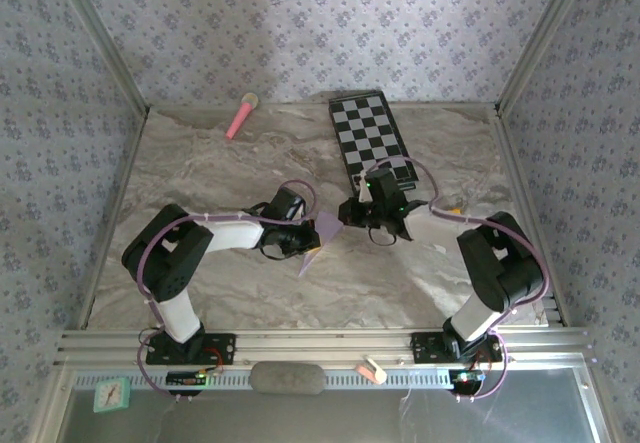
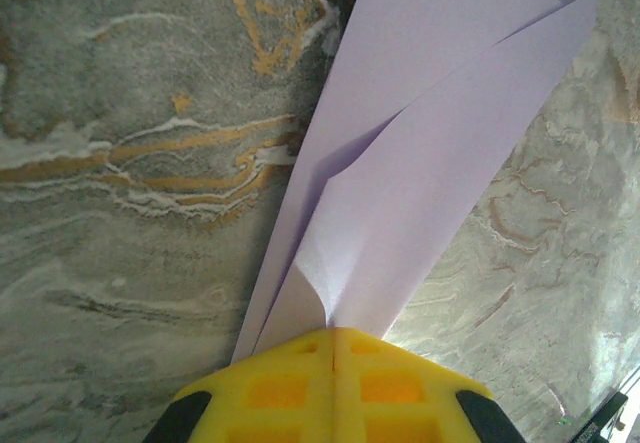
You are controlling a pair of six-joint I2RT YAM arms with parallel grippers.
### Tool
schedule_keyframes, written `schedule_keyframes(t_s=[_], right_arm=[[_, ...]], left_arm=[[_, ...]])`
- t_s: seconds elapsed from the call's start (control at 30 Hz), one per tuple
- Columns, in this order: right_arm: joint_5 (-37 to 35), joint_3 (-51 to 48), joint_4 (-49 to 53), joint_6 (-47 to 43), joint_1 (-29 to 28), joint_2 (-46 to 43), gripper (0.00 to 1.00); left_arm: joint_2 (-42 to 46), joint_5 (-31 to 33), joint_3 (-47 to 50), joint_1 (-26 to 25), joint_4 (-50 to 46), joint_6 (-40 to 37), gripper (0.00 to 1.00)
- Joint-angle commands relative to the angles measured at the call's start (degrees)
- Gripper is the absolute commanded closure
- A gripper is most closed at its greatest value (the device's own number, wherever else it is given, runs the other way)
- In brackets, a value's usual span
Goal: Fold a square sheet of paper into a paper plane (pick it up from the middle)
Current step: Fold the wing for the fifth time at the center of the table.
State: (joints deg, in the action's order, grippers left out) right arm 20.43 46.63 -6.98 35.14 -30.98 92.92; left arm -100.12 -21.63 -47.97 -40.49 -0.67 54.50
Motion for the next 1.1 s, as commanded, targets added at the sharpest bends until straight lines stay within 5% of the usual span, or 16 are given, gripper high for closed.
schedule_keyframes(t_s=[0.0,0.4,0.53,1.07], right_arm=[[3.02,0.66,0.46,0.46,-1.39,2.59,0.94],[3.06,5.48,6.67,0.25,-3.21,12.22,0.95],[2.04,6.05,9.40,-0.81,-3.12,13.36,0.95],[2.69,6.02,10.13,-1.55,-3.03,15.09,0.95]], left_arm=[[-0.61,1.33,0.56,0.02,-7.24,-1.06,1.00],[2.45,-0.44,-0.93,-0.16,-5.33,-3.18,1.00],[3.61,-2.36,-1.56,-0.16,-1.42,-4.52,0.93],[-3.23,-4.97,-5.81,-0.20,-0.37,-6.91,0.86]])
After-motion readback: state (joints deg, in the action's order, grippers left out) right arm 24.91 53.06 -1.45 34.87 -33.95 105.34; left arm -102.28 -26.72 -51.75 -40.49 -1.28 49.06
